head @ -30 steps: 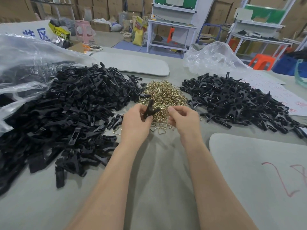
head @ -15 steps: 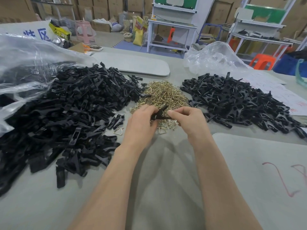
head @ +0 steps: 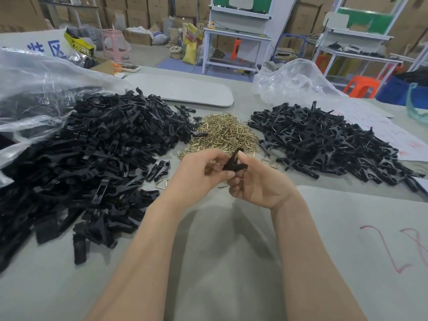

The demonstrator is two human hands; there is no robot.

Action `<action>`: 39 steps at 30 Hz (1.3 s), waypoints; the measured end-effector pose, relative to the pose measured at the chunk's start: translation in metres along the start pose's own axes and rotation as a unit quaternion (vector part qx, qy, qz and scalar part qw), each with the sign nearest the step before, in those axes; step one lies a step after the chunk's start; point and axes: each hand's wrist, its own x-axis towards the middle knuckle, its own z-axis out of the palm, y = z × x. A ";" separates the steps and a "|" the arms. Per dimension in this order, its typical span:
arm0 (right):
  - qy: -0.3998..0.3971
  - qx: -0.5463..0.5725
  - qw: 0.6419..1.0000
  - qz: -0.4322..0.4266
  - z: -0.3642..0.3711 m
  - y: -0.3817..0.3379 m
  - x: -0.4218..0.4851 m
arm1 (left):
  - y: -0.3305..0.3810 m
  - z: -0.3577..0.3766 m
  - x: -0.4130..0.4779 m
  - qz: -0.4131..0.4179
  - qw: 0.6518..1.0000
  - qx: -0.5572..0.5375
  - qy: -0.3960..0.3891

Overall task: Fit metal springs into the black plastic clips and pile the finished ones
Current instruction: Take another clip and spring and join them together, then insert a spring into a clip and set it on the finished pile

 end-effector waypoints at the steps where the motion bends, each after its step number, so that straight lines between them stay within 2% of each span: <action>1: -0.007 0.001 1.000 0.007 -0.002 0.001 0.000 | 0.001 -0.001 0.000 0.000 1.000 -0.007 -0.001; 7: -0.021 -0.090 0.993 0.069 -0.003 0.002 0.001 | 0.005 -0.003 -0.003 0.014 1.000 0.002 -0.009; 12: -0.067 -0.028 0.997 0.037 -0.001 0.007 0.004 | 0.008 -0.004 -0.001 0.080 0.994 0.077 0.013; 15: -0.066 -0.008 0.998 0.014 0.001 0.010 0.006 | 0.010 -0.004 0.000 0.089 0.994 0.058 0.022; 22: -0.017 -0.028 0.999 0.024 0.004 0.015 0.012 | 0.008 -0.004 -0.001 0.082 0.996 0.023 0.018; 25: 0.035 -0.098 0.994 0.021 0.001 0.009 0.011 | 0.002 -0.002 0.000 0.030 0.998 0.036 0.040; 27: 0.079 -0.160 0.984 -0.012 -0.002 0.005 0.009 | -0.002 -0.001 0.002 0.009 0.995 0.094 0.037; 30: 0.134 -0.281 0.944 -0.109 0.002 0.003 0.010 | -0.003 0.006 0.003 0.016 0.988 0.151 0.007; 32: 0.265 -0.273 0.904 -0.194 0.000 0.003 0.013 | -0.002 0.007 0.003 -0.010 0.984 0.179 0.017; 34: 0.425 -0.203 0.841 -0.268 -0.010 -0.002 0.014 | -0.005 -0.003 0.003 -0.082 0.958 0.256 0.096; 35: 0.485 -0.192 0.804 -0.284 -0.018 -0.005 0.011 | -0.009 -0.011 0.003 -0.126 0.933 0.301 0.150; 37: 0.552 -0.269 0.746 -0.259 -0.029 -0.006 0.008 | -0.016 -0.027 -0.001 -0.220 0.882 0.357 0.215; 39: 0.565 -0.387 0.692 -0.229 -0.023 -0.003 0.011 | -0.020 -0.033 -0.003 -0.294 0.862 0.366 0.190</action>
